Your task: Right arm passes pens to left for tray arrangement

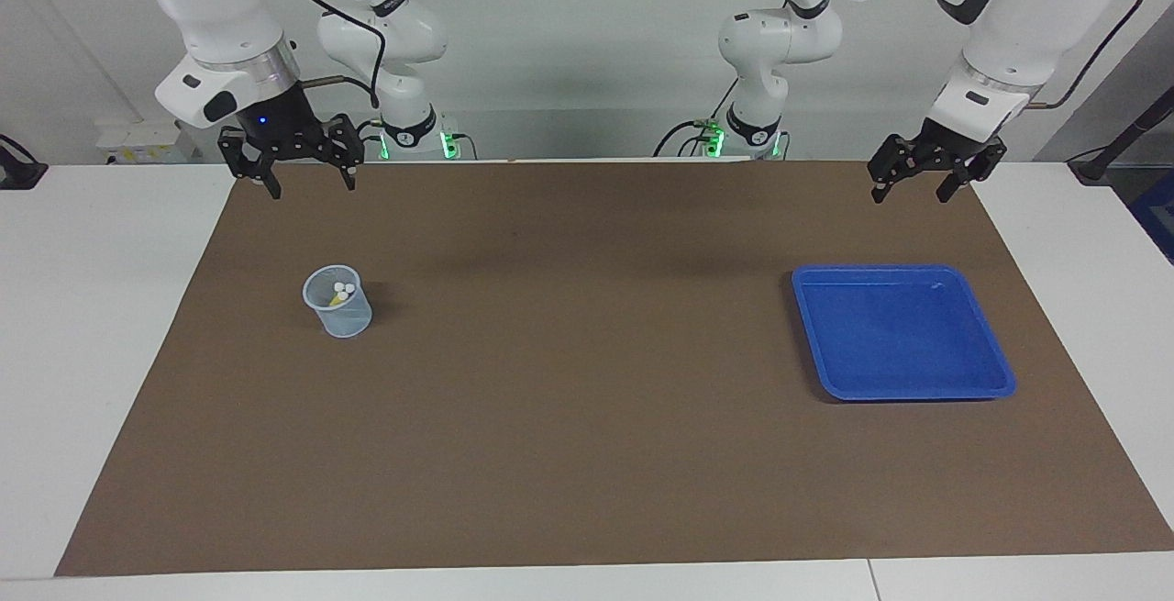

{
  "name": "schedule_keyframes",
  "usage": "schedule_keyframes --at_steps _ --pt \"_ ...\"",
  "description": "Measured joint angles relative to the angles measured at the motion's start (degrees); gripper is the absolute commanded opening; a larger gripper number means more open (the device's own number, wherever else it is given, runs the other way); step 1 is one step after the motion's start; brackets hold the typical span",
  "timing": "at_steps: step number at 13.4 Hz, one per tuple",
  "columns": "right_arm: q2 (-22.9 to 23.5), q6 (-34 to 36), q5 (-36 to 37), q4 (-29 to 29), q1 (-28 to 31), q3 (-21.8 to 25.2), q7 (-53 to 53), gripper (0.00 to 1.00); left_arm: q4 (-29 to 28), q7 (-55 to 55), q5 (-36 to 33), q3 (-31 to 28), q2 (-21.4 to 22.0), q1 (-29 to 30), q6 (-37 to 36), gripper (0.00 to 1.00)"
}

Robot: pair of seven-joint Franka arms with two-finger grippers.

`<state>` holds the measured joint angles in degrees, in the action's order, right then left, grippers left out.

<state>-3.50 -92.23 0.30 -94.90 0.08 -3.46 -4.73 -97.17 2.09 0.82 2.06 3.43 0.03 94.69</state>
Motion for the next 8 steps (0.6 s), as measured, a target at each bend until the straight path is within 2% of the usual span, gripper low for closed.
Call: schedule_keyframes --at_steps 8 --pt "-0.05 0.00 0.00 -0.36 -0.04 -0.31 0.00 1.00 0.00 0.00 0.00 -0.04 0.05 0.00 0.00 1.00"
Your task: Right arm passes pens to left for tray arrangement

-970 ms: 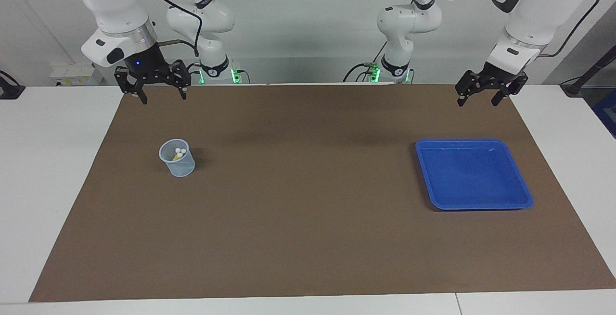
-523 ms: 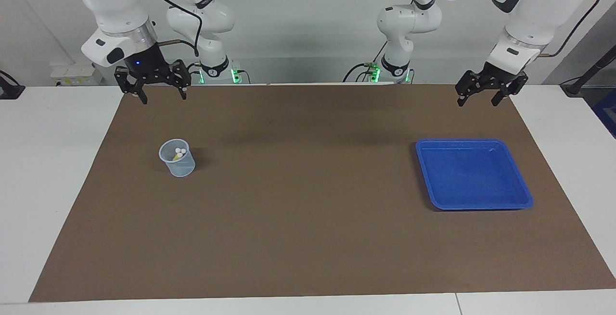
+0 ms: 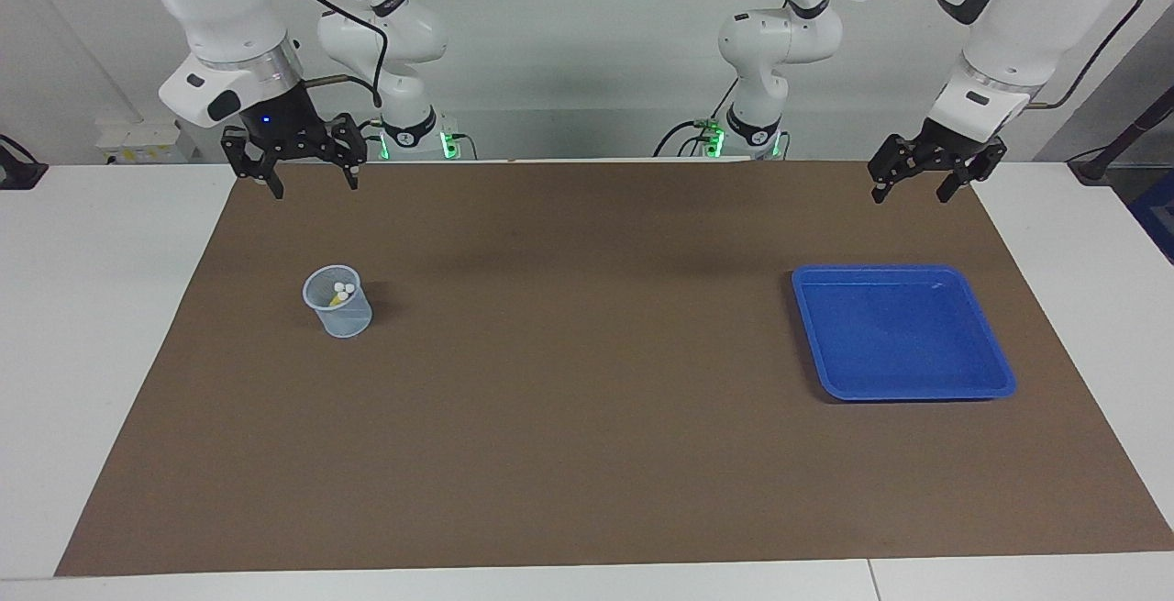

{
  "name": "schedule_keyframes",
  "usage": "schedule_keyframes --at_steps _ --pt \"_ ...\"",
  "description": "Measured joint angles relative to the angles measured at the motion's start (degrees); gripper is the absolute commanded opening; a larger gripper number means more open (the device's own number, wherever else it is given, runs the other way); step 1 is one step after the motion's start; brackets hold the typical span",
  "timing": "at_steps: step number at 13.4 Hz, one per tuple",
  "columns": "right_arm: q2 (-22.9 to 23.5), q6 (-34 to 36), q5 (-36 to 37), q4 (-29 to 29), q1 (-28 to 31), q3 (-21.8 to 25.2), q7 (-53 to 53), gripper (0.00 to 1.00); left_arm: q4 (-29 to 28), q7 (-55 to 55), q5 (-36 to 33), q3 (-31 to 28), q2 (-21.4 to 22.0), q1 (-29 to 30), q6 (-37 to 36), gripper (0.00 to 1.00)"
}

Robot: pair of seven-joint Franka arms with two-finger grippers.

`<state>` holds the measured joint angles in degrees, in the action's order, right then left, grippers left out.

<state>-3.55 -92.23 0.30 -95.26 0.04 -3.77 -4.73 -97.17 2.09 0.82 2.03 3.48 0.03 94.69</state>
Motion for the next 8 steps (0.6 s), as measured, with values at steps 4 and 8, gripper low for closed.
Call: schedule_keyframes --at_steps 4,8 --pt "-0.15 -0.55 0.00 -0.90 0.02 0.05 0.00 1.00 0.00 0.00 0.00 0.00 0.17 0.00 0.00 1.00" --pt "-0.86 -6.25 0.00 -5.18 0.03 0.06 0.00 1.00 0.00 0.00 0.00 0.00 0.47 0.00 0.00 1.00"
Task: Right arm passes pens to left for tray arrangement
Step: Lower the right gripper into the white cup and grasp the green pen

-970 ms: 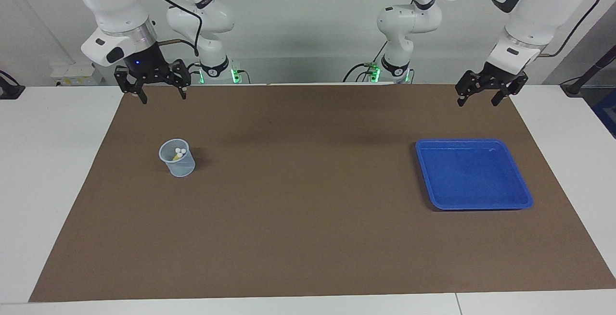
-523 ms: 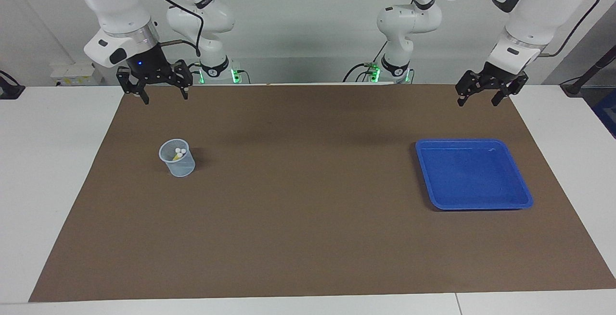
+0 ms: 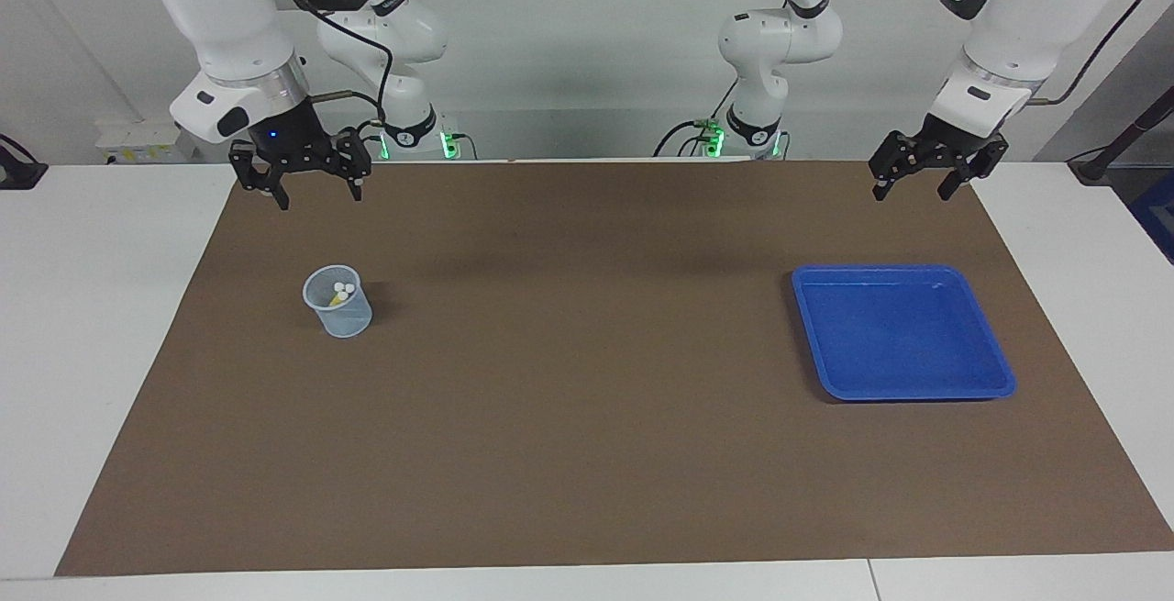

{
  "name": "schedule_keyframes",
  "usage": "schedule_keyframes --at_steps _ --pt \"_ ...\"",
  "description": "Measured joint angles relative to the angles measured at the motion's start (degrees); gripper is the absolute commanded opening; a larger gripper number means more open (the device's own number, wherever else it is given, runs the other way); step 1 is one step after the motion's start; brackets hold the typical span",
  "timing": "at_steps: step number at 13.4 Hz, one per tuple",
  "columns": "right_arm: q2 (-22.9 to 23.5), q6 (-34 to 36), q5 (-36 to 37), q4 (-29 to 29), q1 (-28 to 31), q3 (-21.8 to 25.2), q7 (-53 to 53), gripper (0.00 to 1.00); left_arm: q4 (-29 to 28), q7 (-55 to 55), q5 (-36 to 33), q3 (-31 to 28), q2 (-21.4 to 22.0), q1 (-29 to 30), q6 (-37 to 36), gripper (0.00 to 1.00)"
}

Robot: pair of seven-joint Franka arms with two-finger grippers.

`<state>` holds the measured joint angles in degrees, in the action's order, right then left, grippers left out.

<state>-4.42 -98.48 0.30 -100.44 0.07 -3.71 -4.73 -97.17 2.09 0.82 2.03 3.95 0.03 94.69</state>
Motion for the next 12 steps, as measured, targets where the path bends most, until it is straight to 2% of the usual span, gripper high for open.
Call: schedule_keyframes --at_steps 5,10,12 --pt "-0.20 -2.81 0.00 -3.33 0.19 0.08 0.00 1.00 0.00 0.00 0.00 0.00 0.02 0.00 -0.06 1.00" --pt "-0.22 -11.82 0.00 -12.56 1.50 0.51 0.00 1.00 -0.25 0.00 0.00 0.01 0.02 0.00 -0.07 1.00" --pt "0.03 -14.48 0.00 -15.31 1.71 0.51 0.00 0.97 -0.30 0.00 0.00 0.01 0.02 0.00 -0.19 1.00"
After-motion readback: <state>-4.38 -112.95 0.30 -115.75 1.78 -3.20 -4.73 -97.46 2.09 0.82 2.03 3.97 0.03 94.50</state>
